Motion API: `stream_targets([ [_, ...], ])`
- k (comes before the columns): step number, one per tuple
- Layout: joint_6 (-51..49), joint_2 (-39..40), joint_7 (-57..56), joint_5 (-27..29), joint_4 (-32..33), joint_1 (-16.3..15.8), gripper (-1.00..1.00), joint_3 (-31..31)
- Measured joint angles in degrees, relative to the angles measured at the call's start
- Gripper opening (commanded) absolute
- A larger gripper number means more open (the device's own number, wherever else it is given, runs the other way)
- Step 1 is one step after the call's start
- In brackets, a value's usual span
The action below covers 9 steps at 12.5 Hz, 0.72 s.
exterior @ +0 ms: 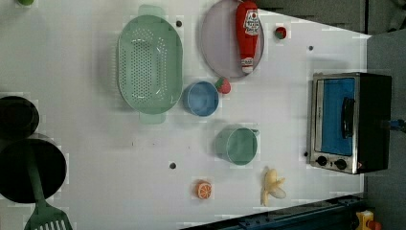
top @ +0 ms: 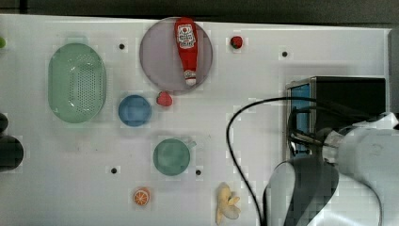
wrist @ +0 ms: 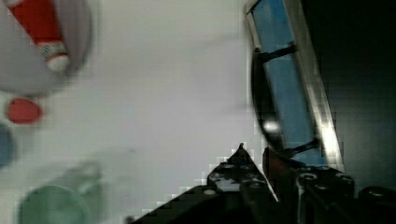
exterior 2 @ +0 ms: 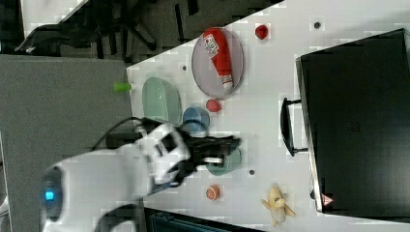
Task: Flap open oven.
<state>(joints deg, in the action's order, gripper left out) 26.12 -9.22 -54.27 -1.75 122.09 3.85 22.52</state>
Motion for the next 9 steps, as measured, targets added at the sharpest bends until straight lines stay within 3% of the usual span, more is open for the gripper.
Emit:
stream_targets([
  [4, 8.0, 7.5, -9.7, -0.3, 2.2, 1.4, -0.65, 3.6],
  [9, 17.8, 12.1, -12.8, 0.2, 4.4, 1.2, -0.65, 3.5],
])
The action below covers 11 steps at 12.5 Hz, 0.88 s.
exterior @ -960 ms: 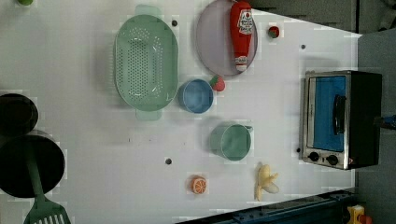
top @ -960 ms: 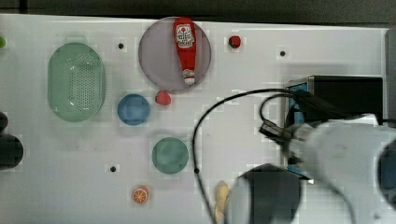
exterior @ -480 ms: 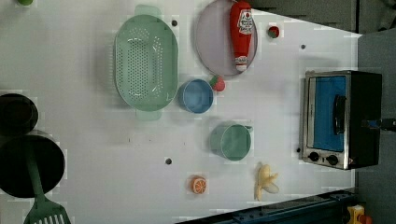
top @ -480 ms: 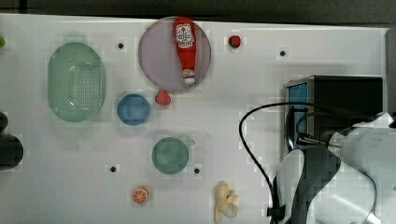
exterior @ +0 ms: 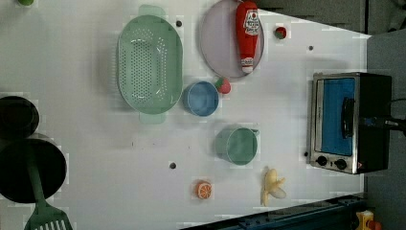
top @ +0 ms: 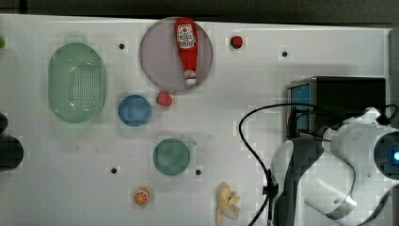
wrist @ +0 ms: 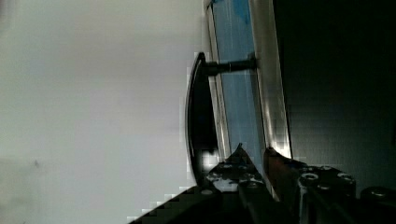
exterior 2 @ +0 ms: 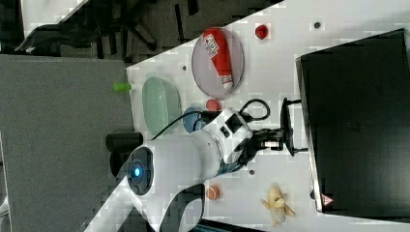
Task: Flap open oven.
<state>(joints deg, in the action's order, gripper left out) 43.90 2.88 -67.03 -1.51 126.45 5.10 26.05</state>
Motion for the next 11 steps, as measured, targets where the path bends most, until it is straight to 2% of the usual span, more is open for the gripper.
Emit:
stream_targets([
  [3, 5.0, 2.5, -0.2, -0.6, 1.5, -0.3, -0.65, -0.3],
  [8, 7.3, 6.3, -0.2, -2.1, 1.8, -0.3, -0.65, -1.3],
  [11, 7.9, 5.7, 2.3, -9.3, 2.6, -1.3, -0.65, -1.2],
])
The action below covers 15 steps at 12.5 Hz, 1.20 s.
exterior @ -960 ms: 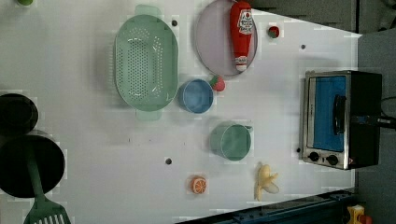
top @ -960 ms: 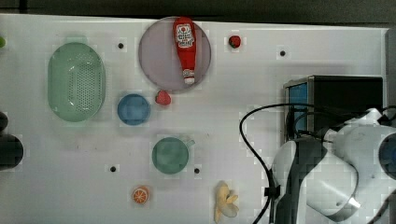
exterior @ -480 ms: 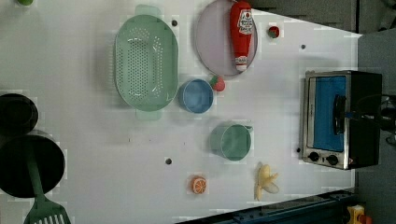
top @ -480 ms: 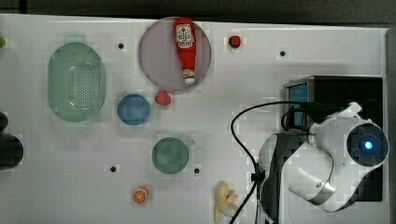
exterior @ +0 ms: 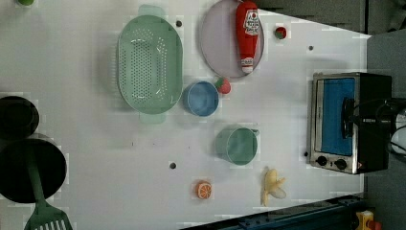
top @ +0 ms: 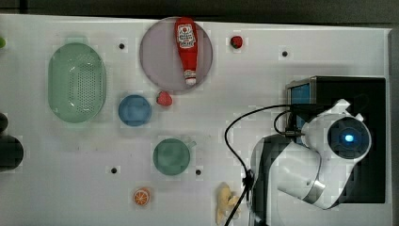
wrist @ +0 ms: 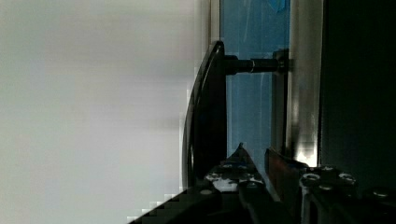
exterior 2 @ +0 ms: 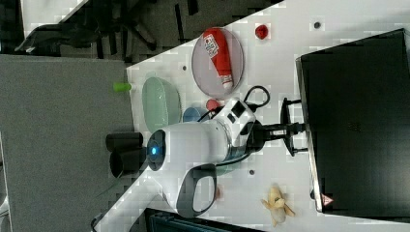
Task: Flap open oven.
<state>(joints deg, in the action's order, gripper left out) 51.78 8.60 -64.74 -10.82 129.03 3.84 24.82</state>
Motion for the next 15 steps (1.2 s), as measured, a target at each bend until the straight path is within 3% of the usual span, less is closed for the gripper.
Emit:
stream_targets([
  [3, 0.1, -0.3, 7.6, -9.8, 1.1, -2.4, -0.65, -0.1],
  [6, 0.1, -0.3, 14.0, -12.3, 2.6, -4.2, -0.65, -1.8],
  [11, -0.2, 1.1, 26.2, -22.5, 4.3, -6.6, -0.65, -5.9],
  [15, 0.0, 7.0, 39.2, -30.7, 4.1, -8.8, -0.65, -9.4],
])
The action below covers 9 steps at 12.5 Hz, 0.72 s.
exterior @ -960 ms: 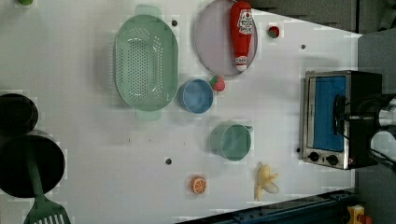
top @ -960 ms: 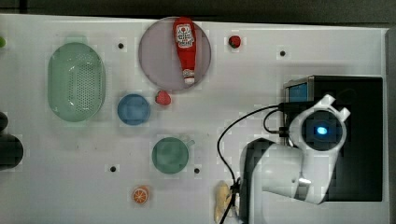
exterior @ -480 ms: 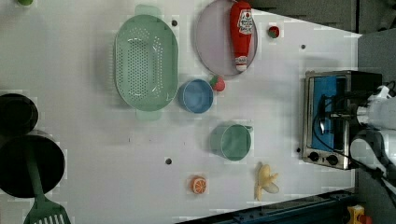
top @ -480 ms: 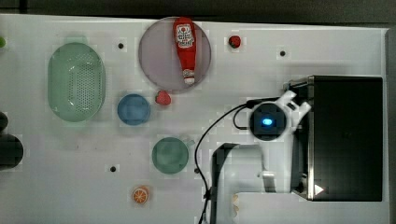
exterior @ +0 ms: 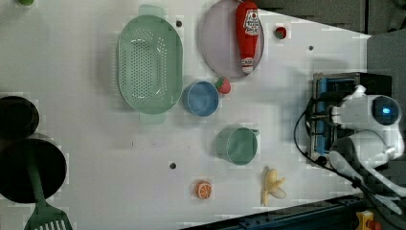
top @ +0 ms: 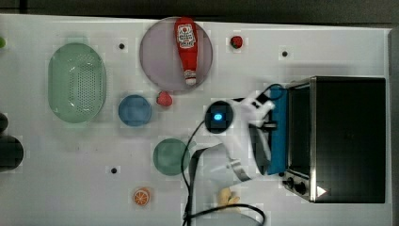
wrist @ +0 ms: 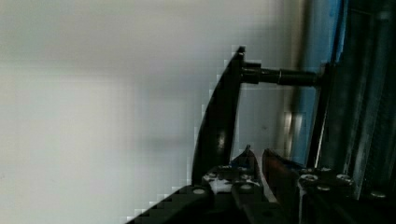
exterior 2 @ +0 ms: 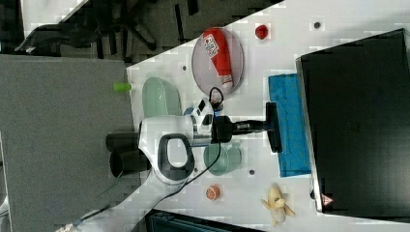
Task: Flap open oven.
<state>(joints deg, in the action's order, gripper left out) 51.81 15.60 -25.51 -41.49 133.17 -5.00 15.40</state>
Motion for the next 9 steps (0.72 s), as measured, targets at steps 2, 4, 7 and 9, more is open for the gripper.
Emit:
stream_targets([
  [2, -0.7, 3.6, 7.5, -5.4, 0.0, -3.0, -0.65, -0.4],
  [4, -1.2, 8.0, 14.0, -8.3, -0.9, -5.1, -0.65, -1.2],
  [7, -1.8, 14.8, 19.4, -8.4, -3.2, -7.0, -0.65, -2.2],
  [9, -3.0, 15.7, 21.7, -8.2, -4.6, -8.9, -0.65, -1.3],
])
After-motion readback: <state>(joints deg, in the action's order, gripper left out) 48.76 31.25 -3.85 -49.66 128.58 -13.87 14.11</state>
